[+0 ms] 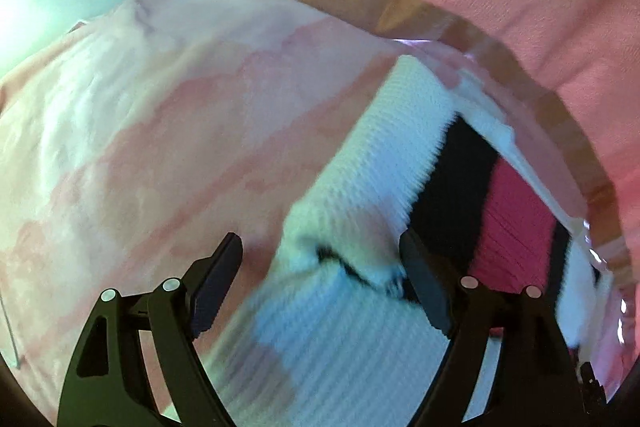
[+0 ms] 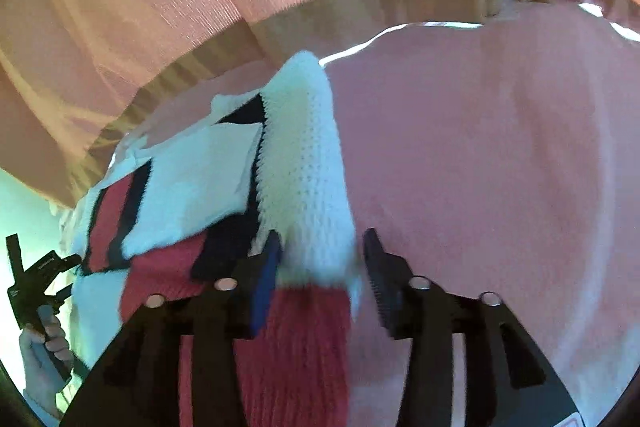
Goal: Fold small clothes
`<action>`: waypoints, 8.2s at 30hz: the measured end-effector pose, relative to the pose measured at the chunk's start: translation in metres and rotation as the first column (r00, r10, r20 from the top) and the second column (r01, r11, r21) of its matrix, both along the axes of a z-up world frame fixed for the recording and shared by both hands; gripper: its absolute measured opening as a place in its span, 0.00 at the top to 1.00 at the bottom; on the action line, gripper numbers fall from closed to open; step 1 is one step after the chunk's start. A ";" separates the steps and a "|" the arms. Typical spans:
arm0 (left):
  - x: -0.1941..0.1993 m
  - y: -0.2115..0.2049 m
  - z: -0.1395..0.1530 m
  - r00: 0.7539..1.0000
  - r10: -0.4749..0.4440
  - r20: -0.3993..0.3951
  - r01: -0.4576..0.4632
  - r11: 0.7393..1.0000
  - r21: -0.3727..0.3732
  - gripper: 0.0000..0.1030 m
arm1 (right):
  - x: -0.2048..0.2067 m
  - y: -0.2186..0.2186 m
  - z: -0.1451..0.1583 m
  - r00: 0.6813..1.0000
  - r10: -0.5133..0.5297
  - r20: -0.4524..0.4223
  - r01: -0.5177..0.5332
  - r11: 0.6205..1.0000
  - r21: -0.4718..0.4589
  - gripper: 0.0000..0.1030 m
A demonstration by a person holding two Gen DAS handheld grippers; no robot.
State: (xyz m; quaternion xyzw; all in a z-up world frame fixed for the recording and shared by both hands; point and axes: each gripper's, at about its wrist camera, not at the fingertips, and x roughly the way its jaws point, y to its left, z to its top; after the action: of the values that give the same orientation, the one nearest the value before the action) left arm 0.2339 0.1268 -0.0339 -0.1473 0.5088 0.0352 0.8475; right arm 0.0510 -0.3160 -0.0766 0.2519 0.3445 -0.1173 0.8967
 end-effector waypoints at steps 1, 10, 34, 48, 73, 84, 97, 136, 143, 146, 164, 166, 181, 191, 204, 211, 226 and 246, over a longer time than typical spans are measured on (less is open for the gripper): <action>-0.008 -0.001 0.006 1.000 -0.019 0.005 0.019 1.000 0.006 0.24 | -0.019 0.007 0.006 1.000 0.007 0.009 -0.007 1.000 -0.015 0.45; -0.154 0.021 0.004 0.973 -0.194 -0.124 0.204 0.976 0.071 0.16 | -0.174 0.092 -0.043 0.968 0.200 -0.153 -0.211 0.976 -0.060 0.36; -0.295 0.000 0.046 0.956 -0.295 -0.001 0.293 0.951 -0.098 0.91 | -0.279 0.095 0.009 0.973 0.218 0.075 -0.208 0.970 -0.127 0.93; -0.459 -0.021 0.107 0.896 -0.433 0.094 0.442 0.886 -0.139 0.92 | -0.438 0.091 0.019 0.986 0.162 -0.041 -0.165 0.982 -0.095 0.97; -0.063 -0.089 0.017 0.969 -0.243 0.049 0.235 0.962 0.137 0.90 | -0.056 -0.030 0.036 0.985 0.169 0.029 -0.165 0.980 -0.109 0.93; -0.085 -0.065 0.049 0.941 -0.256 0.221 0.246 0.966 0.076 0.36 | -0.088 -0.049 0.042 0.993 0.084 0.084 -0.078 0.994 -0.073 0.44; -0.140 -0.065 0.000 0.890 -0.456 0.008 0.453 0.886 0.102 0.87 | -0.121 -0.013 -0.021 0.963 0.217 -0.160 -0.229 0.972 -0.059 0.79; -0.039 -0.090 0.008 0.926 -0.377 -0.030 0.378 0.924 0.054 0.92 | -0.023 -0.053 -0.003 0.983 0.153 -0.105 -0.172 0.963 -0.208 0.93; -0.045 -0.101 0.013 0.913 -0.406 -0.045 0.409 0.909 0.077 0.84 | -0.041 -0.045 0.006 0.987 0.145 -0.068 -0.156 0.967 -0.199 0.78; -0.064 -0.084 0.032 0.920 -0.393 0.000 0.393 0.919 0.038 0.47 | -0.065 -0.049 0.011 0.988 0.135 -0.080 -0.148 0.974 -0.172 0.34; -0.089 -0.062 -0.002 0.951 -0.288 -0.116 0.273 0.953 -0.129 0.73 | -0.066 -0.054 -0.031 0.972 0.209 -0.110 -0.199 0.975 0.095 0.82; -0.090 -0.066 0.014 0.958 -0.276 -0.076 0.266 0.956 -0.125 0.77 | -0.078 -0.060 -0.006 0.980 0.193 -0.044 -0.189 0.979 0.072 0.84; -0.093 -0.142 0.007 0.923 -0.372 -0.103 0.370 0.928 -0.035 0.71 | -0.118 -0.116 -0.011 0.974 -0.061 -0.219 0.035 0.992 -0.119 0.72; -0.122 -0.182 0.083 0.917 -0.341 0.204 0.308 0.934 0.179 0.39 | -0.121 -0.027 0.055 0.985 0.170 -0.002 -0.159 0.917 -0.366 0.70; -0.047 -0.206 -0.007 0.944 -0.330 0.010 0.328 0.942 0.070 0.45 | -0.038 -0.101 -0.004 0.978 0.088 -0.187 -0.135 0.957 -0.258 0.46; -0.031 -0.203 -0.015 0.946 -0.323 0.014 0.322 0.945 0.054 0.87 | -0.049 -0.114 0.027 0.998 0.049 -0.049 -0.061 0.956 -0.288 0.94; -0.119 -0.243 0.043 0.868 -0.482 0.118 0.480 0.876 0.041 0.64 | -0.088 -0.019 0.036 0.939 0.344 -0.001 -0.337 0.921 -0.198 0.82; -0.142 -0.224 0.009 0.844 -0.536 0.027 0.518 0.827 0.217 0.59 | -0.084 -0.035 -0.012 0.952 0.247 -0.180 -0.284 0.933 -0.221 0.93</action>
State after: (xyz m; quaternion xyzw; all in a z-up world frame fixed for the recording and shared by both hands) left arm 0.0923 -0.0970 -0.0249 0.0839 0.4863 -0.1551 0.8558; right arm -0.0333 -0.3512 -0.0889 0.0812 0.4245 -0.0547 0.9001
